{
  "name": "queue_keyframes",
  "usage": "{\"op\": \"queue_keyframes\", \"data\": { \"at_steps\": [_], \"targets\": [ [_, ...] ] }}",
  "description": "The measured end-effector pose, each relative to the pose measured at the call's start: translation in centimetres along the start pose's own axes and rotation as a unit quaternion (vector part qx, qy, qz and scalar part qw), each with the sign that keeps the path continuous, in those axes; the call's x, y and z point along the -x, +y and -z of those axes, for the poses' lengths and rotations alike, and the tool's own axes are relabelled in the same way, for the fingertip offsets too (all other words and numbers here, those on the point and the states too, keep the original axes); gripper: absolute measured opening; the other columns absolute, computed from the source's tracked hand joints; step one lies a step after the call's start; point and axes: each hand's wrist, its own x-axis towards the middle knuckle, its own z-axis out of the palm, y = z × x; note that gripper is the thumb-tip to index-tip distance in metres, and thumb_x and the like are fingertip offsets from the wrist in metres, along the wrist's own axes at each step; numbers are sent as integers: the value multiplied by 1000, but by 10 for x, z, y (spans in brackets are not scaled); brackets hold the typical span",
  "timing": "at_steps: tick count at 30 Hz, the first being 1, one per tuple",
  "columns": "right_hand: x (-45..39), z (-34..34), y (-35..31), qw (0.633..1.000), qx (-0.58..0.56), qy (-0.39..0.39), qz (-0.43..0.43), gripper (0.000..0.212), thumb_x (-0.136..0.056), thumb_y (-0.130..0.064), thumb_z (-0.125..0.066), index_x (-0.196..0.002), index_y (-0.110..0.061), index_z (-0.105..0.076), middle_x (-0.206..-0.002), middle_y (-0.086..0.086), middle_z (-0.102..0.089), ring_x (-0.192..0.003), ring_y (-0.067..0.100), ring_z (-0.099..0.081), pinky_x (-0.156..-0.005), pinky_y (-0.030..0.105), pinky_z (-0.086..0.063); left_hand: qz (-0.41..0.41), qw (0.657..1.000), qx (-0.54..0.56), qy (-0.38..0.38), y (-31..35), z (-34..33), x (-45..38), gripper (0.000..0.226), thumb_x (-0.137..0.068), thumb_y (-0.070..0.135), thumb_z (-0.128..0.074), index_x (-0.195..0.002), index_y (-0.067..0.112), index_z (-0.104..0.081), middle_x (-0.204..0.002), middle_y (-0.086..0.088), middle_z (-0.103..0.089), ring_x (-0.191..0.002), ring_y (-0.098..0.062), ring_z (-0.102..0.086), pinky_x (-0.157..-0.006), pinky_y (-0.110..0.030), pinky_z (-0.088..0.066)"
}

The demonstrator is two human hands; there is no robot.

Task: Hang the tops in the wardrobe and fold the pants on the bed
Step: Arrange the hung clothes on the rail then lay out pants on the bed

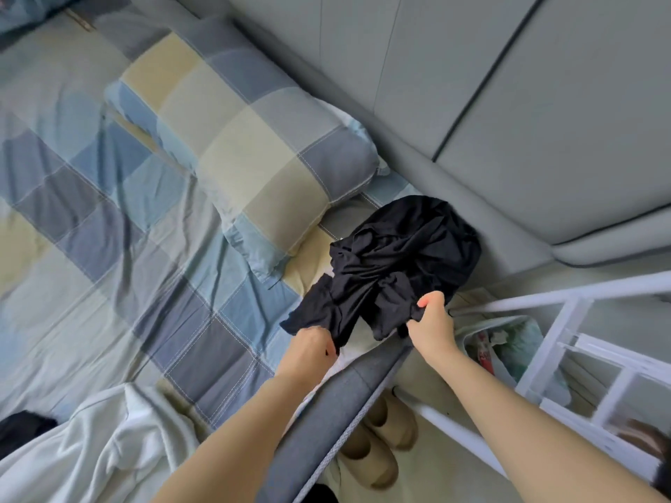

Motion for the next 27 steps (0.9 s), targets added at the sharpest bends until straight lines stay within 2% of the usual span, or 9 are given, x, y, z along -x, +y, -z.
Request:
{"op": "queue_keyframes", "data": {
  "at_steps": [4,8,13,17,20,22,23,25,27],
  "targets": [
    [46,44,-28,998,-47,34,12,25,-89,-5,-57,-110,-13,-46,-88,0,-50,-72,15,-47,-55,29,-37,21,996,82,22,-9,56,55,24,-79,3,-59,-71,23,-49,-67,12,-52,-66,-13,-49,-49,-12,-36],
    [112,80,-58,991,-102,45,73,11,-91,-19,-62,-91,-8,-61,-87,4,-63,-81,24,-57,-65,30,-40,48,980,169,95,-25,108,120,22,-82,7,-59,-93,26,-58,-68,6,-60,-60,-10,-55,-46,-12,-38],
    [226,129,-98,961,-235,86,113,21,-91,-26,-63,-76,-12,-63,-71,0,-66,-69,14,-61,-59,23,-43,43,953,225,199,-41,172,216,26,-85,3,-55,-75,22,-70,-71,12,-66,-69,1,-59,-60,-11,-41],
    [322,161,-120,936,-301,110,144,22,-91,-27,-62,-69,-25,-65,-66,-16,-68,-61,-6,-61,-50,6,-42,34,951,199,234,-66,205,286,25,-88,4,-48,-65,3,-58,-72,-6,-54,-65,-21,-49,-58,-27,-35],
    [403,175,-133,920,-335,103,175,26,-91,-28,-62,-65,-29,-66,-61,-15,-65,-59,-4,-60,-51,11,-44,38,976,118,179,-80,222,342,29,-88,5,-47,-61,6,-53,-79,-12,-54,-74,-31,-52,-60,-34,-33],
    [453,179,-140,911,-352,91,193,21,-90,-30,-62,-71,-25,-67,-65,-10,-66,-66,2,-63,-57,18,-50,15,992,44,120,-78,229,373,19,-87,6,-52,-72,13,-61,-87,-9,-63,-80,-26,-58,-64,-30,-38],
    [478,180,-142,908,-356,93,202,20,-90,-31,-62,-74,-20,-67,-68,-6,-67,-68,6,-63,-60,22,-51,-15,995,56,85,-73,231,392,14,-87,7,-56,-87,17,-65,-95,-4,-66,-84,-20,-60,-67,-26,-42],
    [520,181,-146,903,-352,100,224,24,-89,-28,-63,-70,-13,-64,-64,-4,-63,-63,6,-58,-58,19,-48,-96,982,157,-32,-47,232,429,40,-86,9,-66,-122,26,-57,-116,6,-61,-97,-5,-60,-73,-12,-45],
    [554,182,-151,906,-327,110,246,30,-89,-23,-64,-63,-10,-58,-55,-9,-53,-55,5,-49,-53,14,-40,-186,947,249,-81,-10,230,470,59,-81,22,-77,-132,37,-51,-122,12,-60,-109,-2,-59,-83,-13,-46]
  ]
}}
